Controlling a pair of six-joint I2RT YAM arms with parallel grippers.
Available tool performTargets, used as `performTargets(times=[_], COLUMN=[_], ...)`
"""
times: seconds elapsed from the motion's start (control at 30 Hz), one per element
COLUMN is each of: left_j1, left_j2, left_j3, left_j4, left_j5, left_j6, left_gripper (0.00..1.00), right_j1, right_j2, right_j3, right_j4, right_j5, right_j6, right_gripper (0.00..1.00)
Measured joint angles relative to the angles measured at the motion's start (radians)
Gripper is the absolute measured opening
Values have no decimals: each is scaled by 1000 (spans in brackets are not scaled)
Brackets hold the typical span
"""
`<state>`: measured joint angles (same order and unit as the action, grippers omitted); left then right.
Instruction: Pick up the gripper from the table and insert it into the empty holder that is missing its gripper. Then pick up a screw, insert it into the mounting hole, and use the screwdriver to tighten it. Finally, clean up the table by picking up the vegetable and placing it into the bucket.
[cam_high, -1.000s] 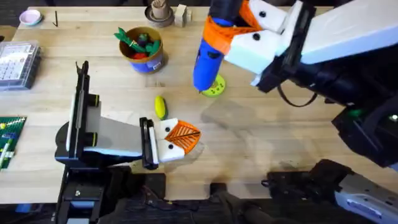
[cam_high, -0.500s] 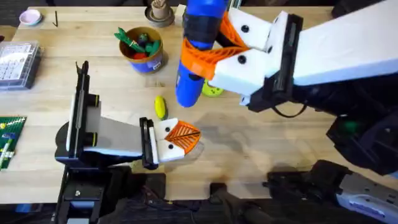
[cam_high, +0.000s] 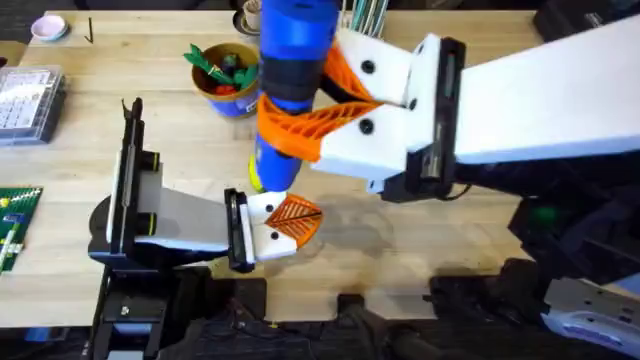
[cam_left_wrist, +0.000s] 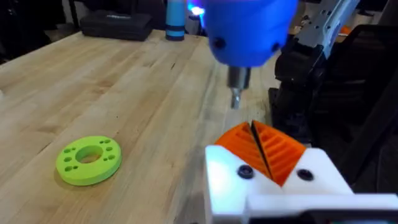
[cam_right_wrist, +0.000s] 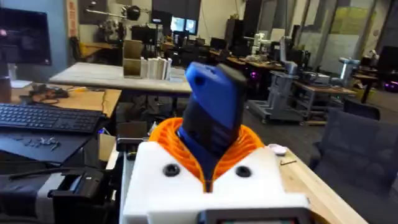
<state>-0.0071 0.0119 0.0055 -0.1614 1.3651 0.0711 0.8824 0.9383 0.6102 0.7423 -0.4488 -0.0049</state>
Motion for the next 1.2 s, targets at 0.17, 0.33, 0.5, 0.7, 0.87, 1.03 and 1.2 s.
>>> performTargets(times=[0.17, 0.33, 0.5, 0.7, 0.87, 1.03, 1.2], left_j1=[0, 0, 0, 0, 0, 0, 0], left_j2=[0, 0, 0, 0, 0, 0, 0], left_j3=[0, 0, 0, 0, 0, 0, 0], left_j4=[0, 0, 0, 0, 0, 0, 0], left_j5=[0, 0, 0, 0, 0, 0, 0], left_j6=[0, 0, 0, 0, 0, 0, 0], left_gripper=[4, 4, 4, 4, 4, 4, 4], right_j1=[43, 67, 68, 68, 68, 68, 68], right_j2=[62, 100, 100, 100, 100, 99, 99], right_j3=[0, 0, 0, 0, 0, 0, 0], right_j4=[44, 52, 61, 61, 61, 49, 19], right_j5=[0, 0, 0, 0, 0, 0, 0], right_j6=[-3, -3, -3, -3, -3, -3, -3], right_gripper=[22, 22, 22, 22, 22, 22, 22])
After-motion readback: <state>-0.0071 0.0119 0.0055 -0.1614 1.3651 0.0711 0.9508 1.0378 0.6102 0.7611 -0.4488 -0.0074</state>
